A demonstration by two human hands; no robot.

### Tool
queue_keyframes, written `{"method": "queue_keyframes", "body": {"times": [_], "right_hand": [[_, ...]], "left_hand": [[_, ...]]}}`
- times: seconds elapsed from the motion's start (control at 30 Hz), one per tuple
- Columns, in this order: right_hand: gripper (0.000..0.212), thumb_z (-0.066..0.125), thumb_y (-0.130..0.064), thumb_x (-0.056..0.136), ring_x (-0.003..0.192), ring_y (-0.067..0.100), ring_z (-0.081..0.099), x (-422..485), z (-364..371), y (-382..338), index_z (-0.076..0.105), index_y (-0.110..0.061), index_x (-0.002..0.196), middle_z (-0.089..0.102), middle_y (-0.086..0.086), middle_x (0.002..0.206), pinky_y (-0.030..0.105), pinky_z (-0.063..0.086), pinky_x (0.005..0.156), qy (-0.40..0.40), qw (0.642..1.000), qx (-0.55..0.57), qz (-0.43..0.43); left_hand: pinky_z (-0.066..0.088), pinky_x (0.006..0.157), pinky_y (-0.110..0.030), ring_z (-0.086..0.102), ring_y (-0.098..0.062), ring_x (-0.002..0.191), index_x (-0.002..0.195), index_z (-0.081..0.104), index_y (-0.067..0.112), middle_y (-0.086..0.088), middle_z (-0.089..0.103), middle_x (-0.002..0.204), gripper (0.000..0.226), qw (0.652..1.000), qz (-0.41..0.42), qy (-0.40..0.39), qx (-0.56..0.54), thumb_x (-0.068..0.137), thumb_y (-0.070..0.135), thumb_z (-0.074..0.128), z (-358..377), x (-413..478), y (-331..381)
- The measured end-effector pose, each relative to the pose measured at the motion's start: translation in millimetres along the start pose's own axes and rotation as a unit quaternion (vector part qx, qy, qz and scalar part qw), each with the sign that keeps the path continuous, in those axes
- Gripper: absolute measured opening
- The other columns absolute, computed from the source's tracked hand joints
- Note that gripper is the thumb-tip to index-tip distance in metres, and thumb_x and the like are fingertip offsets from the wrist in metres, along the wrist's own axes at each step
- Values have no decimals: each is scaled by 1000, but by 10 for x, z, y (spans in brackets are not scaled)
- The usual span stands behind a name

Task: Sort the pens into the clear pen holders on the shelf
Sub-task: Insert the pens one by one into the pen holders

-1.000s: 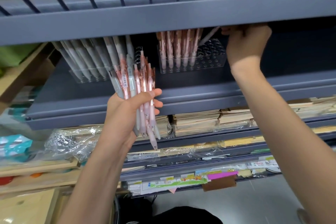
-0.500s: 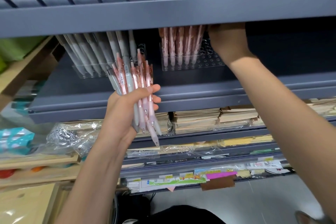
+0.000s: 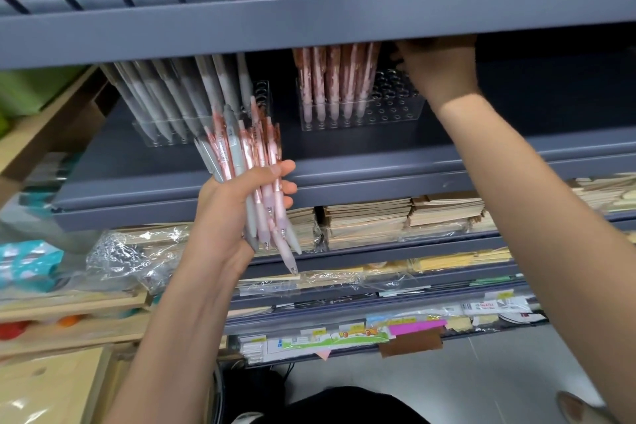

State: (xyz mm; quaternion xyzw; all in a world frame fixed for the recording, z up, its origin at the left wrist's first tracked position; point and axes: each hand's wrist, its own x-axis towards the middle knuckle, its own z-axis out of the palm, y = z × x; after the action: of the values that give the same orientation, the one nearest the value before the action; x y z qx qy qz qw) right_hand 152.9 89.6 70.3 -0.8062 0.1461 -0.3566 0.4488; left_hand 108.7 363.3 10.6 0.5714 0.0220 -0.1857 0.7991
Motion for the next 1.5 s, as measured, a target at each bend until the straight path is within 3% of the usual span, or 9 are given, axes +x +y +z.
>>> {"method": "queue_keyframes", "body": {"times": [0.1,0.2,0.4,0.53,0.77,0.93,1.03,1.23,1.5], "right_hand": [[21,52,-8,85,51,16,60,-321,-142,-9,62,-22,73,68,3,69,35,52,51,65,992,83,65],[15,56,-17,89,42,16,56,-868,-193,-71,65,-19,78,67,3,59,24,43,39,-32,989,112,91],[18,68,-27,89,53,20,64,-1811,-29,-202,70,-15,76,71,7,70,27,51,48,-219,949,162,156],[7,70,-25,87,58,12,65,-2059,109,-178,73,-18,88,71,-4,75,27,55,53,-269,935,147,176],[11,74,-24,85,57,19,66,-2068,166,-244,70,-16,90,71,1,76,28,55,52,-250,932,196,172],[26,83,-40,71,53,21,67,-2081,279,-339,66,-23,83,70,-3,77,40,59,52,-226,953,138,150],[26,78,-47,73,62,16,67,-2099,356,-370,62,-30,84,69,-10,79,45,58,63,-217,968,70,105],[8,62,-33,91,61,18,67,-2108,445,-408,59,-29,85,70,-10,76,47,56,69,-183,979,43,73],[14,59,-20,95,45,20,65,-2097,454,-434,57,-23,82,68,-1,68,39,57,49,-136,964,153,168]], "left_hand": [[55,58,-21,69,-14,64,80,81,5,-10,73,73,25,1000,9,7,-17,62,21,76,-11,-23,-3],[55,57,-20,70,-13,63,86,79,2,-9,75,78,24,999,18,15,-36,67,16,74,22,-41,22],[55,59,-21,71,-14,67,112,67,-8,-11,74,90,30,996,25,25,-76,85,6,66,151,-62,46],[55,60,-21,71,-14,66,98,74,1,-8,74,77,36,998,18,11,-67,66,19,72,154,-66,47],[54,57,-21,70,-14,64,96,75,4,-8,73,73,21,997,6,18,-78,78,14,70,133,-61,19],[56,59,-22,72,-16,68,106,71,-4,-12,74,80,54,993,33,34,-106,58,19,76,116,-65,33],[57,62,-23,74,-17,73,107,70,-6,-11,76,83,53,989,47,35,-136,60,17,76,87,-60,45],[59,68,-27,76,-24,90,111,66,-6,-15,76,99,25,982,42,48,-178,90,7,65,9,-34,33],[61,79,-34,74,-31,97,105,64,-8,-19,74,99,16,972,31,29,-229,90,-3,59,-31,18,79]]}}
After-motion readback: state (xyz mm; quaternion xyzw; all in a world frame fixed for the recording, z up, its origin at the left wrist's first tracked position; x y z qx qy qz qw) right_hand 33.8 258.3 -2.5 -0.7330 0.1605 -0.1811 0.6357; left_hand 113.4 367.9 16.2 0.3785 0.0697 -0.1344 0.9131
